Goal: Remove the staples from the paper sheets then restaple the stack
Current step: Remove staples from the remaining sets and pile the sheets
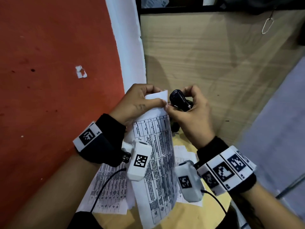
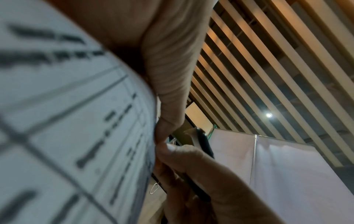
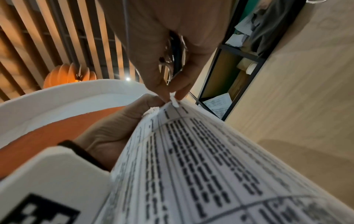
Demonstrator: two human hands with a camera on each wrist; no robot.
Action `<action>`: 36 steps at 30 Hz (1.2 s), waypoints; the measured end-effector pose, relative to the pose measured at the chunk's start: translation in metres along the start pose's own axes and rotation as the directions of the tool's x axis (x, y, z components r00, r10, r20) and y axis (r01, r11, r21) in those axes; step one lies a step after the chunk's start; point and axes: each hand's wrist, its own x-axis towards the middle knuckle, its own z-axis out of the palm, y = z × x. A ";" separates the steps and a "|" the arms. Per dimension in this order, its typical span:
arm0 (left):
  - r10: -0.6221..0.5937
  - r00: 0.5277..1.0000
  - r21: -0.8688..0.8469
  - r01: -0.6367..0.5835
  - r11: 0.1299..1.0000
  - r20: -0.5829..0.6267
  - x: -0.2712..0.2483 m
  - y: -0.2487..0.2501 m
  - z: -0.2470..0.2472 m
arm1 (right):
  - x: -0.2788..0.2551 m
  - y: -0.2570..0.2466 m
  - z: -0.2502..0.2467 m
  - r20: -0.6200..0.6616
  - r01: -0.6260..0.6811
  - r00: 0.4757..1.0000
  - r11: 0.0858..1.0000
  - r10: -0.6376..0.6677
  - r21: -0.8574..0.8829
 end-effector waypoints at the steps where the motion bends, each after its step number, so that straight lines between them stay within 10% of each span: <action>1: 0.022 1.000 0.022 -0.022 1.000 0.006 0.000 0.000 0.000 | 0.000 -0.001 0.000 0.002 0.003 1.000 1.000 -0.003 -0.010; 8: 0.132 0.989 0.162 -0.141 0.977 0.061 0.001 0.000 -0.001 | 0.003 -0.006 -0.005 0.031 0.069 0.997 0.994 -0.066 -0.088; 23: 0.235 0.972 0.406 -0.227 0.886 0.030 0.002 -0.004 -0.004 | 0.014 -0.009 -0.018 0.159 -0.351 0.934 0.901 0.319 0.254; 36: 0.256 0.965 0.515 -0.246 0.822 0.053 0.000 -0.005 -0.006 | -0.001 0.003 -0.025 0.385 -0.656 0.755 0.634 0.531 0.410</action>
